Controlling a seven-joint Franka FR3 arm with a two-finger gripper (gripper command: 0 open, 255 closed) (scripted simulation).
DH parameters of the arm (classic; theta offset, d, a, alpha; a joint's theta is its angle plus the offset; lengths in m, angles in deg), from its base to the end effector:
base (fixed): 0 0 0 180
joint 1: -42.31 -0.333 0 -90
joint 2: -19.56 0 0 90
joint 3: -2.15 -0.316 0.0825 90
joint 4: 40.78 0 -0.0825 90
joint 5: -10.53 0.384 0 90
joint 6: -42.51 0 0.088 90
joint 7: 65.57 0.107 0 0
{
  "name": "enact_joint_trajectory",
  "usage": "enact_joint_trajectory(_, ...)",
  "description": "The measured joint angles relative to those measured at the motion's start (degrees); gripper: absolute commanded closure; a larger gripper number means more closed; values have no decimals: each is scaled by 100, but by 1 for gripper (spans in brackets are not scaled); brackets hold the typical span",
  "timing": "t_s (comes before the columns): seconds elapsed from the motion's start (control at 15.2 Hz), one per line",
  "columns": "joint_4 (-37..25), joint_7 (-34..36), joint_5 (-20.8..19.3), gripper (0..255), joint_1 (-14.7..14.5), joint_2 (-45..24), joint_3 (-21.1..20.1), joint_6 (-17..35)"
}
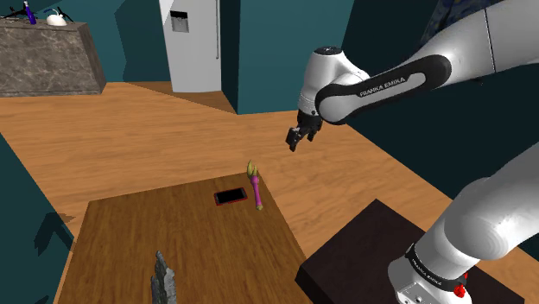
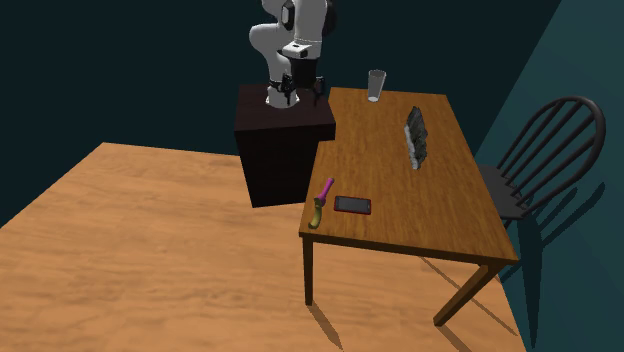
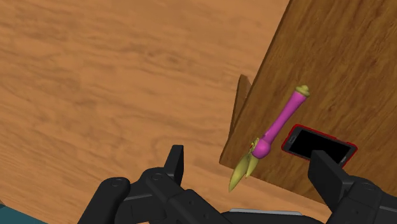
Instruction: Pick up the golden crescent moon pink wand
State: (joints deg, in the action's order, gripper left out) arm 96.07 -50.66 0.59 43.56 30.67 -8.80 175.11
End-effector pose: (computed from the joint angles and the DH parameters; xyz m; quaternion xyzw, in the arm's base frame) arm 0.4740 0.0786 0.4046 0.9947 0.0089 0.0736 0.0713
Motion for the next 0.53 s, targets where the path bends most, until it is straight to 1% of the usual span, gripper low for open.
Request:
enact_joint_trajectory(0.4,-413,723,-739,0,54,-1280,-125,784)
enact_joint_trajectory(0.53,-728,935,-1036,0,55,-1800,-82,959)
